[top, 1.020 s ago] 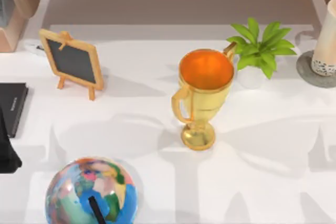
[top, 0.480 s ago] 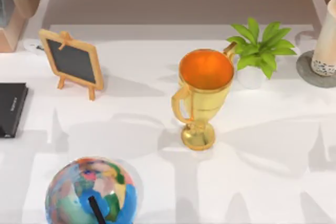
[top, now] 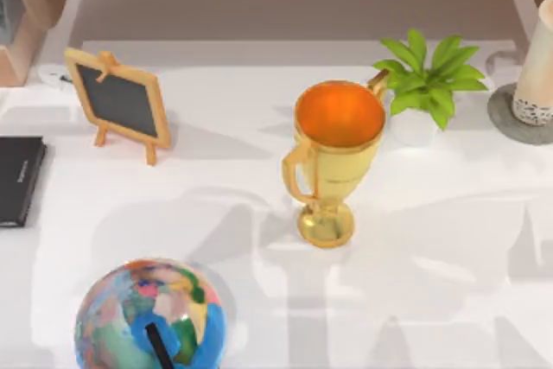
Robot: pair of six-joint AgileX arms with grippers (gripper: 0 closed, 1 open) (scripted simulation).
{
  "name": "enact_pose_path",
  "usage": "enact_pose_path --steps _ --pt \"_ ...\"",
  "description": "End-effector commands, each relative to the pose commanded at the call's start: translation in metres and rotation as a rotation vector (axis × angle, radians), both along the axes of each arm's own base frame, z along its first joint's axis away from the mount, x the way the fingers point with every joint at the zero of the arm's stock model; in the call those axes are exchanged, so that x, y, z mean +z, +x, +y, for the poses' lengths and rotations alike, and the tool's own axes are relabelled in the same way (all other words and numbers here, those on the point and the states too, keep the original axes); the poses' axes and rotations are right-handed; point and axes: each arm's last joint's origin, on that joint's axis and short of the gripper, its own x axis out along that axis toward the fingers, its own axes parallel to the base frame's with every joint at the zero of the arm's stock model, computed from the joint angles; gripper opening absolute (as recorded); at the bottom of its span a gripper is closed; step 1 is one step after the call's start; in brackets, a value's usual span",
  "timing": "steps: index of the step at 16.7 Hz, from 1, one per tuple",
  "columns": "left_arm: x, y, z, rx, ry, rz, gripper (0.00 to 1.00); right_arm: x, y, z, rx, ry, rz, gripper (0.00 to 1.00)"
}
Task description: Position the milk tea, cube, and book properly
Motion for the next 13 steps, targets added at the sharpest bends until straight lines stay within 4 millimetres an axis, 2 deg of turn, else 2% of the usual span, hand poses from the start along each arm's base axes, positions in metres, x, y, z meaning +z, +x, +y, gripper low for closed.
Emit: enact_pose_path --steps 3,7,10,13 --pt "0.002 0.071 0.034 0.005 -0.006 0.025 1.00 0.000 0.000 0.000 0.000 0.000 0.000 1.00" --pt "-0.028 0.152 0.082 0.001 -0.014 0.049 1.00 0.000 0.000 0.000 0.000 0.000 0.000 1.00" --pt "-0.054 0.189 0.110 -0.006 -0.015 0.052 1.00 0.000 0.000 0.000 0.000 0.000 0.000 1.00" --pt "-0.069 0.206 0.124 -0.012 -0.013 0.047 1.00 0.000 0.000 0.000 0.000 0.000 0.000 1.00"
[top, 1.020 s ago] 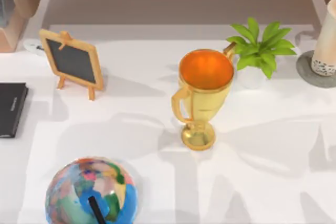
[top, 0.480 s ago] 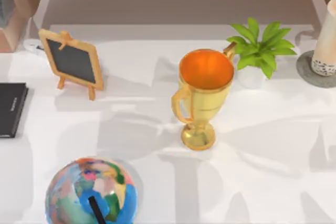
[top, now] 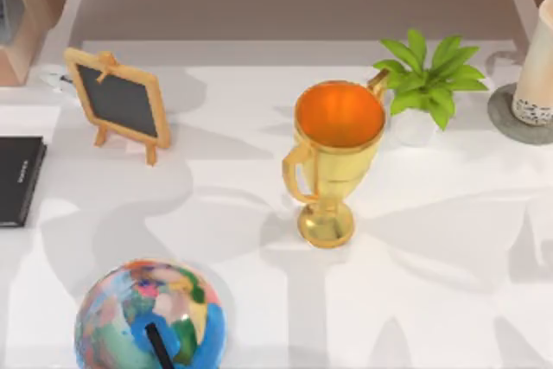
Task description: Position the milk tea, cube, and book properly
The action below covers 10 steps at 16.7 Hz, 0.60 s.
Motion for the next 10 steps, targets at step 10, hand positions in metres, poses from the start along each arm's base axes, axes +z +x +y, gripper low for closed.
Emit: enact_pose_path --steps 10 --pt "-0.002 0.017 0.001 -0.001 0.000 -0.001 1.00 0.000 0.000 0.000 0.000 0.000 0.000 1.00"
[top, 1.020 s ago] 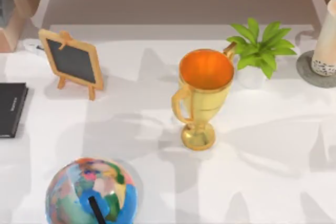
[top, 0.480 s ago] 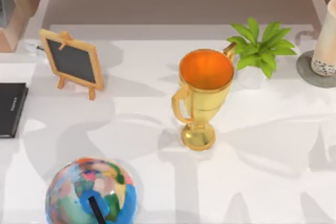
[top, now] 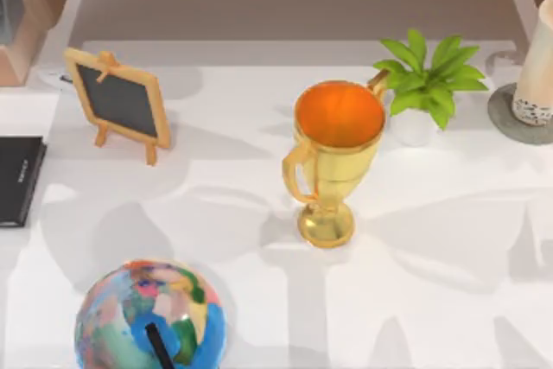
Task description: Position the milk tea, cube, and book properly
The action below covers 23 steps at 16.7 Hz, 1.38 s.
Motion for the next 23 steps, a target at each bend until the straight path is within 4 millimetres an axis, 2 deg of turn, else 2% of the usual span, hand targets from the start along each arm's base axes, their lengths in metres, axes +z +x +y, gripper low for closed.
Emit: enact_pose_path --steps 3,7,20,23 --pt "-0.0002 0.0123 0.0001 0.000 0.000 0.000 1.00 0.0000 0.0000 0.0000 0.000 0.000 0.000 1.00" --pt "-0.0003 0.0143 0.0000 0.000 0.000 0.000 1.00 0.0000 0.0000 0.0000 0.000 0.000 0.000 1.00" --pt "-0.0003 0.0143 0.0000 0.000 0.000 0.000 0.02 0.0000 0.0000 0.0000 0.000 0.000 0.000 1.00" --pt "-0.0003 0.0143 0.0000 0.000 0.000 0.000 0.00 0.0000 0.0000 0.0000 0.000 0.000 0.000 1.00"
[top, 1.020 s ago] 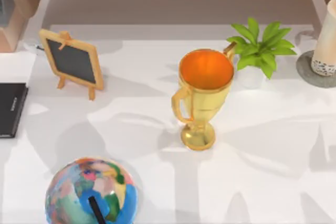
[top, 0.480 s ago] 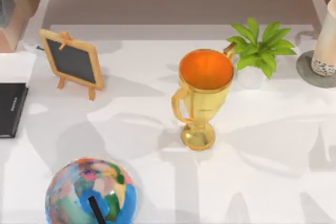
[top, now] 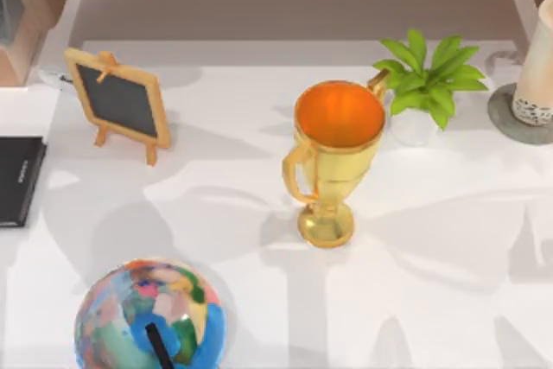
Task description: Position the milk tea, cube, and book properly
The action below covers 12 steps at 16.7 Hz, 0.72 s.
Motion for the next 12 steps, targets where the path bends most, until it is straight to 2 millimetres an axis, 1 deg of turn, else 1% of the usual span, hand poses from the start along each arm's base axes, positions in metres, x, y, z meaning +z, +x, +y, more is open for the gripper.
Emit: enact_pose_path --steps 7,12 --pt "0.002 -0.001 0.001 0.004 0.002 -0.003 0.00 0.000 0.000 0.000 0.000 0.000 0.000 1.00" --pt "0.011 -0.011 0.002 0.003 0.002 -0.002 0.00 0.000 0.000 0.000 0.000 0.000 0.000 1.00"
